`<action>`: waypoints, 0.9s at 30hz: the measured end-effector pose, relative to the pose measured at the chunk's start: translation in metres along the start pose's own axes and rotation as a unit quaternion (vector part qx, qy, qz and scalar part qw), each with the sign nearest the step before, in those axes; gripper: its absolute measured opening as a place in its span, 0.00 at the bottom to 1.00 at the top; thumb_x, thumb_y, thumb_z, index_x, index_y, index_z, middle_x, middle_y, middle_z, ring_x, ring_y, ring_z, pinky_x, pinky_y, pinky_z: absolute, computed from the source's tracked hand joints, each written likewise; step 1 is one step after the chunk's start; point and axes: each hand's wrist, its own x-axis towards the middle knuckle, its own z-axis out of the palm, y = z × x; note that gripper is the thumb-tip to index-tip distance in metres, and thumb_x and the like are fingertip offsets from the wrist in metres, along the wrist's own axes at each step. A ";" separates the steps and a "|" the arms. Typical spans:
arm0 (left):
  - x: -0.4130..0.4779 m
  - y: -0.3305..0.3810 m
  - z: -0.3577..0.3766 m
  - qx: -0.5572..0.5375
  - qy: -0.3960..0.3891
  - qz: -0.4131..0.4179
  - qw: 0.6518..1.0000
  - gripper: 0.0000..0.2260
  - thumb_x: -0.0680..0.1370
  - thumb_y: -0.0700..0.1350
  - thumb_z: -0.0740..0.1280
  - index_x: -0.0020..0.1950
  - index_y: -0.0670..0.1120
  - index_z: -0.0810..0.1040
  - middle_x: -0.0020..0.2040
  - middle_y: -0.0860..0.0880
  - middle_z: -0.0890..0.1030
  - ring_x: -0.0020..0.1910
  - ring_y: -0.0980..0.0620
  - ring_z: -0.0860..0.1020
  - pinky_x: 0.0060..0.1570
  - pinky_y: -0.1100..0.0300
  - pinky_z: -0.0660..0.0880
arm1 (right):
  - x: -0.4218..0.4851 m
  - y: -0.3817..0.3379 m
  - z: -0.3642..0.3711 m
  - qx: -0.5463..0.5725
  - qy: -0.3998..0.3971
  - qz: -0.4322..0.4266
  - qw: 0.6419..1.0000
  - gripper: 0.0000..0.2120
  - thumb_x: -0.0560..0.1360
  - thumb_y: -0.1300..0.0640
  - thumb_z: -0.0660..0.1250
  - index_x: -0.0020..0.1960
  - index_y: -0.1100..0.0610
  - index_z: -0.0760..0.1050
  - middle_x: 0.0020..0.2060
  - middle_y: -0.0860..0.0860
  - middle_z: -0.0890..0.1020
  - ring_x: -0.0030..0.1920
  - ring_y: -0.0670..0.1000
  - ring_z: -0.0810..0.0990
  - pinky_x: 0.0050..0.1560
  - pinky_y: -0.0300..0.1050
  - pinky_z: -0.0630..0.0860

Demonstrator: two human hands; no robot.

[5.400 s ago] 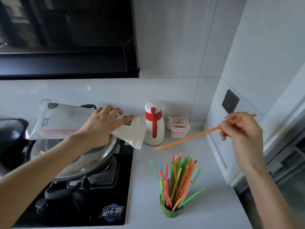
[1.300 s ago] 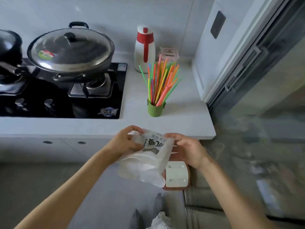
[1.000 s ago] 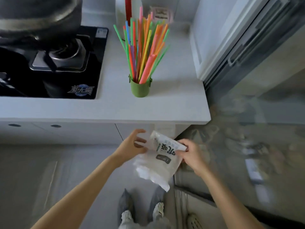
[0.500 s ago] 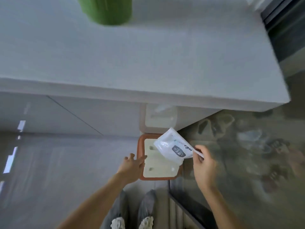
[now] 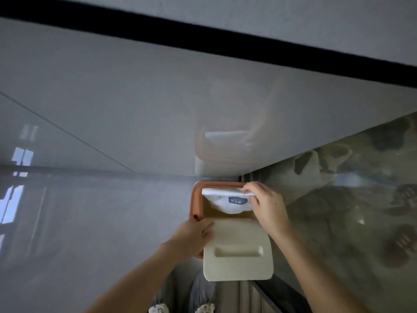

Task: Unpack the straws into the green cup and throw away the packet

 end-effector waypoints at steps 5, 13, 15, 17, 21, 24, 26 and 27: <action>-0.005 -0.005 0.012 0.024 -0.010 0.005 1.000 0.19 0.79 0.52 0.56 0.70 0.52 0.63 0.67 0.39 0.63 0.58 0.38 0.72 0.60 0.57 0.65 | -0.006 0.004 0.028 -0.165 -0.124 0.013 0.978 0.13 0.56 0.71 0.72 0.34 0.56 0.78 0.37 0.51 0.82 0.35 0.56 0.79 0.30 0.41 0.70; -0.006 -0.007 0.014 0.013 -0.010 0.008 1.000 0.20 0.80 0.51 0.56 0.72 0.53 0.60 0.68 0.39 0.62 0.61 0.38 0.71 0.61 0.56 0.65 | -0.012 -0.006 0.041 -0.241 -0.344 0.089 0.903 0.24 0.75 0.68 0.56 0.68 0.55 0.69 0.58 0.55 0.79 0.64 0.57 0.71 0.61 0.48 0.69; -0.007 -0.006 0.013 0.007 -0.002 0.009 1.000 0.20 0.80 0.50 0.57 0.72 0.53 0.60 0.68 0.40 0.62 0.60 0.39 0.71 0.61 0.57 0.65 | -0.012 -0.011 0.036 -0.238 -0.340 0.090 0.905 0.22 0.74 0.68 0.55 0.64 0.56 0.74 0.55 0.56 0.81 0.60 0.56 0.74 0.59 0.47 0.71; -0.006 -0.005 0.011 0.004 0.004 0.006 1.000 0.21 0.79 0.48 0.57 0.72 0.54 0.59 0.68 0.40 0.62 0.60 0.39 0.71 0.61 0.56 0.66 | -0.012 -0.014 0.028 -0.223 -0.299 0.099 0.923 0.21 0.73 0.68 0.56 0.62 0.55 0.75 0.55 0.54 0.82 0.58 0.55 0.76 0.59 0.47 0.70; -0.009 -0.001 0.005 0.010 0.025 0.011 1.000 0.23 0.79 0.45 0.58 0.73 0.54 0.56 0.70 0.40 0.60 0.61 0.39 0.70 0.62 0.53 0.67 | -0.015 -0.023 0.006 -0.171 -0.199 0.121 0.957 0.20 0.72 0.66 0.61 0.62 0.54 0.76 0.55 0.51 0.83 0.59 0.53 0.76 0.59 0.46 0.69; -0.016 0.004 -0.004 0.007 0.031 0.003 0.999 0.23 0.80 0.45 0.56 0.73 0.55 0.54 0.74 0.40 0.53 0.64 0.41 0.68 0.64 0.52 0.67 | -0.018 -0.034 -0.013 -0.159 -0.188 0.121 0.962 0.20 0.72 0.66 0.61 0.61 0.54 0.77 0.55 0.50 0.83 0.58 0.52 0.76 0.57 0.45 0.71; -0.025 0.014 -0.016 0.012 0.039 -0.008 0.999 0.22 0.81 0.45 0.54 0.74 0.56 0.53 0.75 0.41 0.51 0.66 0.40 0.66 0.64 0.51 0.66 | -0.021 -0.044 -0.029 -0.154 -0.186 0.107 0.965 0.21 0.72 0.67 0.61 0.62 0.54 0.77 0.55 0.50 0.83 0.58 0.53 0.76 0.56 0.45 0.70; -0.033 0.022 -0.025 0.014 0.045 -0.013 0.999 0.22 0.81 0.45 0.54 0.74 0.56 0.53 0.75 0.41 0.52 0.67 0.40 0.66 0.64 0.52 0.67 | -0.021 -0.051 -0.039 -0.156 -0.192 0.111 0.963 0.20 0.73 0.66 0.61 0.62 0.54 0.76 0.56 0.50 0.82 0.58 0.52 0.75 0.56 0.45 0.71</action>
